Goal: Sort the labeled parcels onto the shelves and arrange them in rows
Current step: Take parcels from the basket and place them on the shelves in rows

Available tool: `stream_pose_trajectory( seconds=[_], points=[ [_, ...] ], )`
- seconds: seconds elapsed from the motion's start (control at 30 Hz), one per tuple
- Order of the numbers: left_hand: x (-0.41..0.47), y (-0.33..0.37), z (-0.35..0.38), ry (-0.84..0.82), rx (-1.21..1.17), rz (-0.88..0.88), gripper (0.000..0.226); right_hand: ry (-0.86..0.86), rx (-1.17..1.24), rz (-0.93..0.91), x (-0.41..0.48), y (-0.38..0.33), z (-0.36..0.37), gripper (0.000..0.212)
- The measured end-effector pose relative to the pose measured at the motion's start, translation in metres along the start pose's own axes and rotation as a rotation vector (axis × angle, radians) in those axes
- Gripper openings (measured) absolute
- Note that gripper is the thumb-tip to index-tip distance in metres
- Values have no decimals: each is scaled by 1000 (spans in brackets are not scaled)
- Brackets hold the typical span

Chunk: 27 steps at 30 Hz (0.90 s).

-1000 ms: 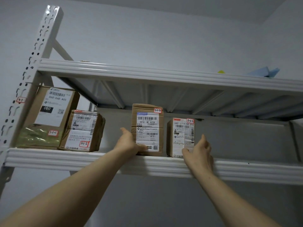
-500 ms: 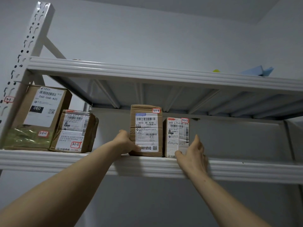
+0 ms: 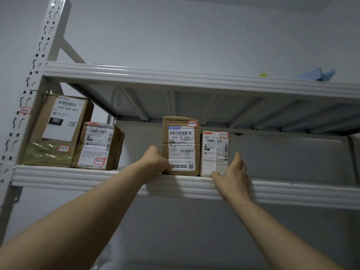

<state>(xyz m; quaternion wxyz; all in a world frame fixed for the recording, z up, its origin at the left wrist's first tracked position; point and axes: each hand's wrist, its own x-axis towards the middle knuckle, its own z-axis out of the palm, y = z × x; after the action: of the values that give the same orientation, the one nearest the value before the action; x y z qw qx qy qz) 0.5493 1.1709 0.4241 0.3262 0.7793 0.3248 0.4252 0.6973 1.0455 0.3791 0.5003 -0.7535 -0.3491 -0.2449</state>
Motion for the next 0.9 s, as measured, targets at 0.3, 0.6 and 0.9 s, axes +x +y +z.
stream_pose_trajectory(
  seconds=[0.3, 0.6, 0.9],
  points=[
    [-49, 10, 31, 327, 3, 301, 59, 126, 143, -35, -32, 16, -23, 78],
    [-135, 25, 92, -53, 83, 666, 45, 220, -134, 207, -109, 59, -112, 71],
    [-297, 24, 161, -725, 151, 841, 54, 280, -381, 665, -281, 76, -224, 67]
  ],
)
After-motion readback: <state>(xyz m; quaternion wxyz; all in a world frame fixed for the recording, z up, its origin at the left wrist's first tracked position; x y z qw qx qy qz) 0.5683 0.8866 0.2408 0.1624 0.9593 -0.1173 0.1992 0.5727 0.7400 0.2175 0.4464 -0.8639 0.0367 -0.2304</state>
